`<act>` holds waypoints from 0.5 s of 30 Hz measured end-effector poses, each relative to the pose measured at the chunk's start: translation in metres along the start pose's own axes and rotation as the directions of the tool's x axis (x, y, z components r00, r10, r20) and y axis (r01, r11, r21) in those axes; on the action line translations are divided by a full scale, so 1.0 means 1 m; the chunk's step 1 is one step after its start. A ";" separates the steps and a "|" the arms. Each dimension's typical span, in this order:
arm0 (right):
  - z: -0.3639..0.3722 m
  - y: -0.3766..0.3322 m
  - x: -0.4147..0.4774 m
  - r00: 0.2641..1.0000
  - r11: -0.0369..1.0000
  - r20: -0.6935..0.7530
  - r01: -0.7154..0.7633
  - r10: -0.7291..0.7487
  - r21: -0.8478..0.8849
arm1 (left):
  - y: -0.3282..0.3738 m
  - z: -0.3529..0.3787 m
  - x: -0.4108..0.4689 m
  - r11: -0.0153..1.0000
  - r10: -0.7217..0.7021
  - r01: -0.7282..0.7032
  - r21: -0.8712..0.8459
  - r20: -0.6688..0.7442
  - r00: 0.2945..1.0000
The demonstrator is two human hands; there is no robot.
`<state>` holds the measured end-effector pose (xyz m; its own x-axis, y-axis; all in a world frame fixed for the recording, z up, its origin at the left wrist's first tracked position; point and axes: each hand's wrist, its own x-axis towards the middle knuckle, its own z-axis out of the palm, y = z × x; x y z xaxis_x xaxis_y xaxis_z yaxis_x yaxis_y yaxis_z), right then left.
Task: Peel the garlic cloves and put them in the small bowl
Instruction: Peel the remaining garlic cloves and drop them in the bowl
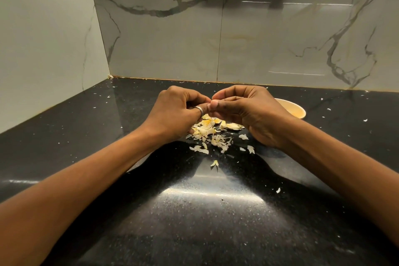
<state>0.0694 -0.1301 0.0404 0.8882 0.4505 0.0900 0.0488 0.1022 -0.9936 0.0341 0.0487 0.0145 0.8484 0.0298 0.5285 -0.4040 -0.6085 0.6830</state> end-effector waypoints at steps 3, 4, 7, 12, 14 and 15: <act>0.000 0.001 -0.001 1.000 1.000 -0.001 0.006 -0.006 0.005 | 0.000 0.000 0.000 0.999 -0.033 0.033 -0.016 0.020 0.999; 0.000 0.001 0.000 1.000 1.000 -0.002 0.007 -0.007 0.006 | 0.001 0.000 0.000 0.999 -0.039 0.039 -0.019 0.026 0.999; 0.001 0.003 0.000 1.000 1.000 -0.009 0.013 -0.013 -0.007 | 0.002 0.001 -0.001 0.999 -0.049 0.050 -0.011 0.025 0.998; 0.001 0.006 0.002 1.000 1.000 -0.023 0.018 -0.018 -0.022 | 0.002 0.005 -0.001 0.997 -0.043 0.043 0.058 0.004 0.999; 0.001 0.007 0.003 0.999 1.000 -0.030 0.018 -0.018 -0.019 | 0.001 0.004 -0.002 0.997 -0.036 0.036 0.073 -0.003 0.999; 0.002 0.007 0.003 0.999 1.000 -0.032 0.017 -0.017 -0.018 | 0.002 0.004 -0.002 0.996 -0.033 0.033 0.078 -0.004 0.999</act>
<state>0.0715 -0.1268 0.0341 0.9015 0.4199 0.1048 0.0720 0.0933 -0.9930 0.0332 0.0447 0.0131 0.8600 0.0530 0.5076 -0.3476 -0.6674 0.6586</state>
